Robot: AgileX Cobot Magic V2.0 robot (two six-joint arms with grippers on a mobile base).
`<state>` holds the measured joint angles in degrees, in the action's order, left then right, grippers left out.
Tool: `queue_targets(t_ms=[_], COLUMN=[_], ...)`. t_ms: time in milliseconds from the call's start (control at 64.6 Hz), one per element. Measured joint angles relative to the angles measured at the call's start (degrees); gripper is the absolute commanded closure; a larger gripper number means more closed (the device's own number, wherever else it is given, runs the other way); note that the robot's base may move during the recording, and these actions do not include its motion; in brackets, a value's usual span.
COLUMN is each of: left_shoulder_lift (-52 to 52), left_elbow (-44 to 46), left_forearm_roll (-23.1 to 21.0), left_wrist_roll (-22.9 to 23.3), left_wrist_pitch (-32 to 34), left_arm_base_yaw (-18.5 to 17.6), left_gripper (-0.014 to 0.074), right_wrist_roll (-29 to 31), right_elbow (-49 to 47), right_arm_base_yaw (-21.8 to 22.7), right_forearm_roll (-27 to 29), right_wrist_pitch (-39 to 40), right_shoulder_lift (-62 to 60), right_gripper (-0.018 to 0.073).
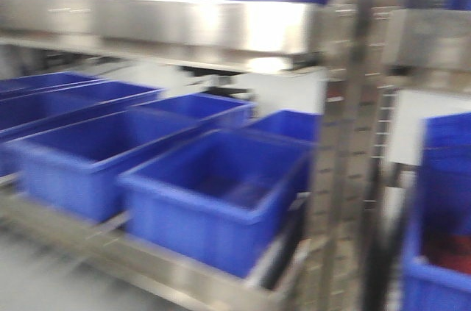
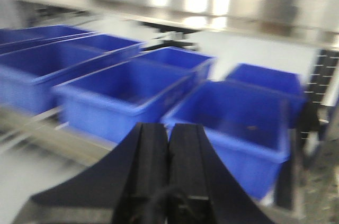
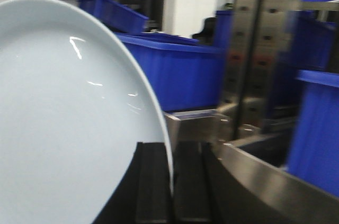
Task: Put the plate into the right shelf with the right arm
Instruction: 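Bring the held plate up to a blue bin on the shelf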
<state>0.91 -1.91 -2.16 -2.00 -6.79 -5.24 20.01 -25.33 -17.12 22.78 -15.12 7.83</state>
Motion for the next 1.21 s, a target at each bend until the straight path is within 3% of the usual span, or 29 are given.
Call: queue_targets(t_ms=[1207], left_shoulder_lift=[0.0], left_elbow=[0.0], left_forearm_roll=[0.0], left_wrist_roll=[0.0], left_wrist_pitch=[0.0], left_arm_base_yaw=[0.0], left_gripper=[0.0643], right_wrist_roll=[0.0], right_elbow=[0.0], right_arm_base_yaw=[0.0], right_forearm_roll=[0.0], right_wrist_pitch=[0.0], right_shoulder_lift=[0.0], right_gripper=[0.0496])
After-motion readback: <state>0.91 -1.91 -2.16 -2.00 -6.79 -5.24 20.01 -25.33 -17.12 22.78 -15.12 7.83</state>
